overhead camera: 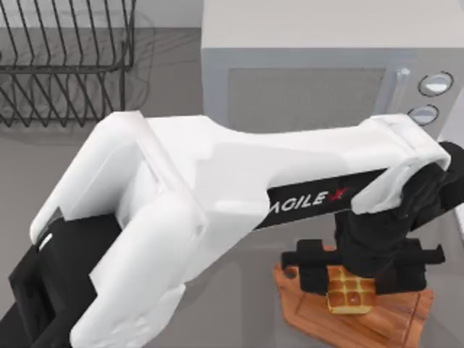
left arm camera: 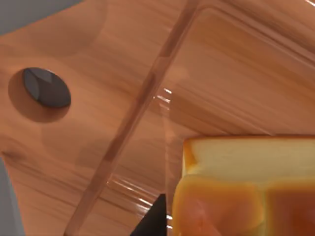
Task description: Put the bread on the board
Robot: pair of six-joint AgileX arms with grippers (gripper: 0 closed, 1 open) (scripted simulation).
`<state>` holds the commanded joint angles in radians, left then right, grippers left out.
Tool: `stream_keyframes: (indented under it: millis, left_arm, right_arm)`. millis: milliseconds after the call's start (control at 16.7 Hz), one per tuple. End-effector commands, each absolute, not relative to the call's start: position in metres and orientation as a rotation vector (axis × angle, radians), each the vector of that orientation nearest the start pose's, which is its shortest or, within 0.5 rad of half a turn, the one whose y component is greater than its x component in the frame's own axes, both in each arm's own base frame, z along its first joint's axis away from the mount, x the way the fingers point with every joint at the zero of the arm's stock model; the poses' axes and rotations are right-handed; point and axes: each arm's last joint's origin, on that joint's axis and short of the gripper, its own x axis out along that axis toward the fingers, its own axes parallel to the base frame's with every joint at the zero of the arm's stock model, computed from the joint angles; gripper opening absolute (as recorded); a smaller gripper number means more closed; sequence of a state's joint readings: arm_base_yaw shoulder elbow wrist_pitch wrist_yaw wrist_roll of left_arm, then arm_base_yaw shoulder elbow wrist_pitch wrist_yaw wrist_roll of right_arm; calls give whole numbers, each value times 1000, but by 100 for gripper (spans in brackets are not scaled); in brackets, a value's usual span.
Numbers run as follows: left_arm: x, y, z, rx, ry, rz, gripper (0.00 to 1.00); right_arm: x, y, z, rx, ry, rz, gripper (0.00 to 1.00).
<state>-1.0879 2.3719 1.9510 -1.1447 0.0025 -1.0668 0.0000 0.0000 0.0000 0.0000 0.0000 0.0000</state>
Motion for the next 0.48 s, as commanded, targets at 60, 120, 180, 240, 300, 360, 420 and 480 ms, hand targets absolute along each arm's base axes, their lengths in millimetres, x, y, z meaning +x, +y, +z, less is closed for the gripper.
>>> stream_keyframes:
  millis: [60, 120, 180, 240, 300, 360, 420, 480]
  left_arm:
    - [220, -409, 139, 5, 1566, -10, 90]
    - [220, -409, 139, 5, 1566, -10, 98]
    - [220, -409, 139, 5, 1566, -10, 100]
    - [220, -409, 139, 5, 1566, -10, 100]
    - [220, -409, 139, 5, 1566, -10, 100]
    - [220, -409, 139, 5, 1566, -10, 100]
    - [220, -409, 139, 5, 1566, -10, 100]
    - [220, -409, 139, 5, 1566, -10, 100]
  right_arm:
    - [106, -1, 160, 0, 0, 0, 100]
    - [106, -1, 160, 0, 0, 0, 100]
    - [106, -1, 160, 0, 0, 0, 100]
    - [106, -1, 160, 0, 0, 0, 100]
    - [106, -1, 160, 0, 0, 0, 100]
    - [106, -1, 160, 0, 0, 0, 100]
    - [106, -1, 160, 0, 0, 0, 100]
    - [106, -1, 160, 0, 0, 0, 100]
